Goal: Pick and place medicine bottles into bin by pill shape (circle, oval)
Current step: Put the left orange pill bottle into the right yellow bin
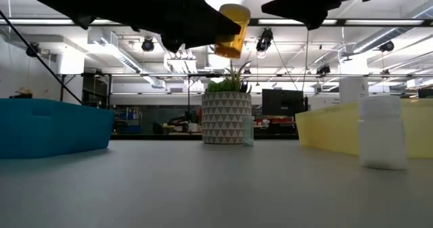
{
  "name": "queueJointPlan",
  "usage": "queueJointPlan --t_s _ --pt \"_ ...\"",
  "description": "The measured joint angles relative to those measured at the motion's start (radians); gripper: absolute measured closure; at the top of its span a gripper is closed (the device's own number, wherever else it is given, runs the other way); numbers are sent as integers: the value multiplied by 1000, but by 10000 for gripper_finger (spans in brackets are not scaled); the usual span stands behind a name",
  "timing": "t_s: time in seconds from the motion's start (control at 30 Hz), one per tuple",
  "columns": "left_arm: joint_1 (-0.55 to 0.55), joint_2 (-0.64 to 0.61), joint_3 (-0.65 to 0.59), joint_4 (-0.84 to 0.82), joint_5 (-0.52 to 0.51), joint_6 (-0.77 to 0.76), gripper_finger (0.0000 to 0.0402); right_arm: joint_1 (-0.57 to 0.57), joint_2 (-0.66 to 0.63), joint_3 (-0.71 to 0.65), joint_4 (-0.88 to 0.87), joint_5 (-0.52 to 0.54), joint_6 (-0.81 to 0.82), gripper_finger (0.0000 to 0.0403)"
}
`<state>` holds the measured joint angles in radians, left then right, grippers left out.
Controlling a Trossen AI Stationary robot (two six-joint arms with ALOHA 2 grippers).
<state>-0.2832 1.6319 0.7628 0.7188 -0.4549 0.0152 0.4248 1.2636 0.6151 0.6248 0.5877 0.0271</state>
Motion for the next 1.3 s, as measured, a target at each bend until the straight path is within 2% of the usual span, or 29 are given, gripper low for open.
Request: queueJointPlan --t_s 0.23,0.53,0.8,1.03,1.3 --pt "0 3 3 1 0 -2 258 -2 13 32 -29 6 2 110" --pt "1 3 5 6 0 0 258 -8 68 231 -375 17 34 105" --pt "0 3 5 6 2 25 258 -38 115 382 -612 16 84 109" --pt "0 4 5 7 4 38 258 -42 170 474 -731 7 105 108" --pt "-5 4 6 40 5 71 258 -53 221 536 -785 14 105 124"
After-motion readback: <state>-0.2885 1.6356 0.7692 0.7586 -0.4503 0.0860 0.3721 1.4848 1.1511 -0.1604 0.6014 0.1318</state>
